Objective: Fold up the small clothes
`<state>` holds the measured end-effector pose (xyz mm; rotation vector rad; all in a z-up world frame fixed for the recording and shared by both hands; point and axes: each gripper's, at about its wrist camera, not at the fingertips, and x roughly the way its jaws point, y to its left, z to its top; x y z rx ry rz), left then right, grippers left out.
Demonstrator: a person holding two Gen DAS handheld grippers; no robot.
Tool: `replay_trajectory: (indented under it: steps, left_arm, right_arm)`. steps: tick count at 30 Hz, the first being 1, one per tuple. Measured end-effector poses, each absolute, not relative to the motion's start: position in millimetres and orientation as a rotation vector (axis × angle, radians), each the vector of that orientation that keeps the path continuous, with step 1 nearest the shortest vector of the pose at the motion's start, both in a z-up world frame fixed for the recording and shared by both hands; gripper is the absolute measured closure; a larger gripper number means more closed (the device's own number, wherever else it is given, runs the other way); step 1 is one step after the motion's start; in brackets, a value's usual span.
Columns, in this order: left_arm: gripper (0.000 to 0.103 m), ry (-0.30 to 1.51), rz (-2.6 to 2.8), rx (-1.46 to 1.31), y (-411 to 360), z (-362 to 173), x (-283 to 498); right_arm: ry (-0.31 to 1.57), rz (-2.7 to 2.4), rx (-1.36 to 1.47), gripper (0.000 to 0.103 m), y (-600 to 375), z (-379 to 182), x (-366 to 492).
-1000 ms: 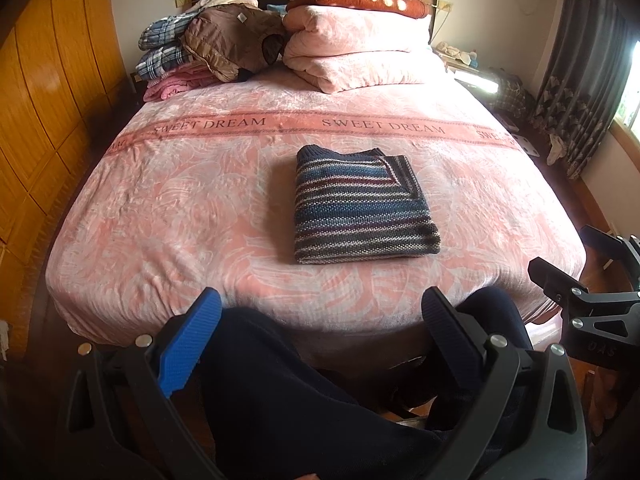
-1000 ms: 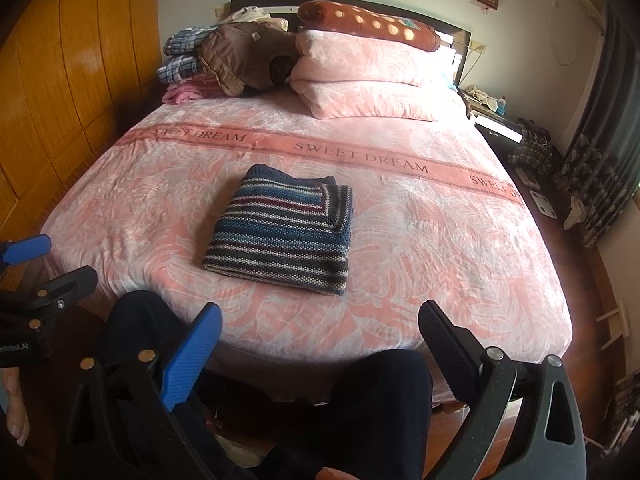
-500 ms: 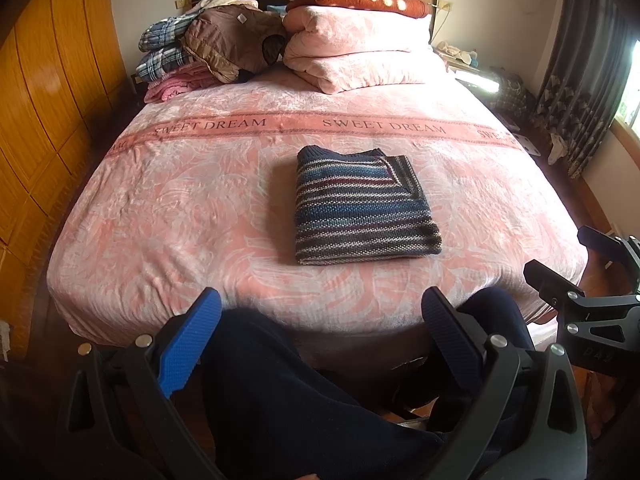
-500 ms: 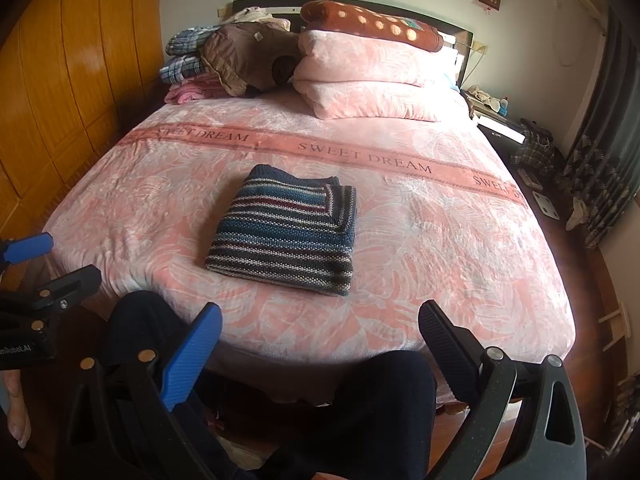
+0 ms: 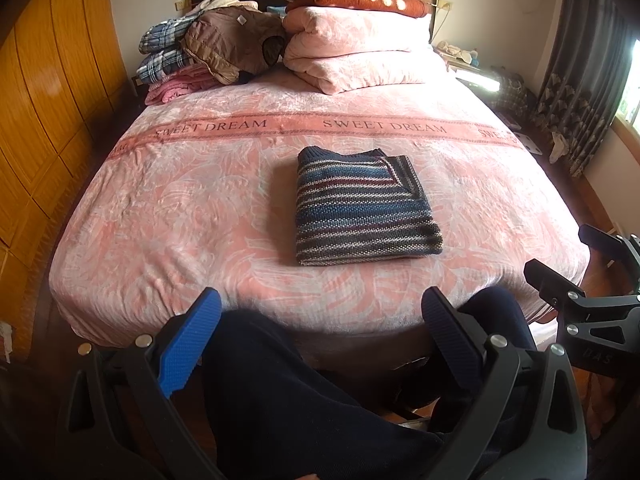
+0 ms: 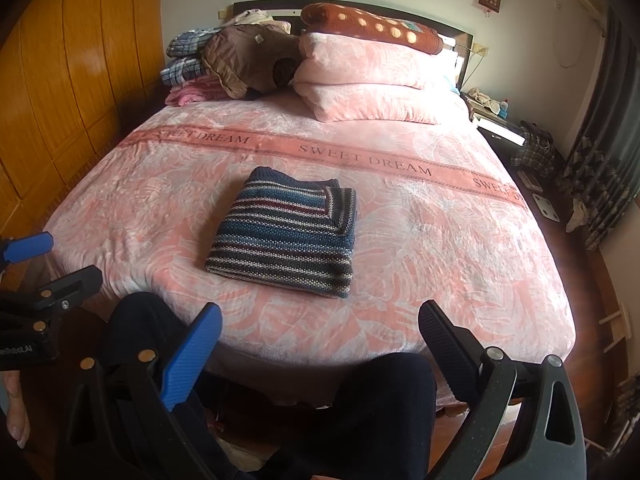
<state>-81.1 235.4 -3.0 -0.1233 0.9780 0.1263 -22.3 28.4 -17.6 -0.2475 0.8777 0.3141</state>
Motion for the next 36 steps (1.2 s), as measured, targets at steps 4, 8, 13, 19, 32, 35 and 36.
replay_trajectory:
  steps: [4,8,13,19,32,35,36]
  left_arm:
    - [0.003,0.977,0.128,-0.120,235.2,-3.0,-81.1]
    - [0.003,0.980,0.131,-0.116,235.2,-4.7,-80.8]
    - [0.003,0.980,0.132,-0.115,236.4,-5.5,-80.3]
    - [0.003,0.980,0.133,-0.116,237.5,-6.9,-80.5]
    - [0.003,0.987,0.138,-0.115,236.7,-10.3,-81.4]
    - [0.003,0.988,0.136,-0.116,236.9,-10.2,-81.0]
    - [0.003,0.988,0.138,-0.115,236.9,-10.1,-80.8]
  right_arm:
    - [0.874,0.312,-0.251,0.004,28.7,-16.6,-22.5]
    - [0.853,0.298,-0.270,0.004,29.3,-14.0,-21.7]
    - [0.847,0.298,-0.278,0.004,31.0,-15.2,-20.4]
    - [0.854,0.306,-0.266,0.004,30.5,-18.3,-21.8]
    - [0.862,0.307,-0.263,0.004,34.0,-22.9,-20.1]
    - [0.863,0.308,-0.267,0.004,34.9,-23.4,-18.8]
    - [0.863,0.310,-0.266,0.004,35.0,-23.3,-18.7]
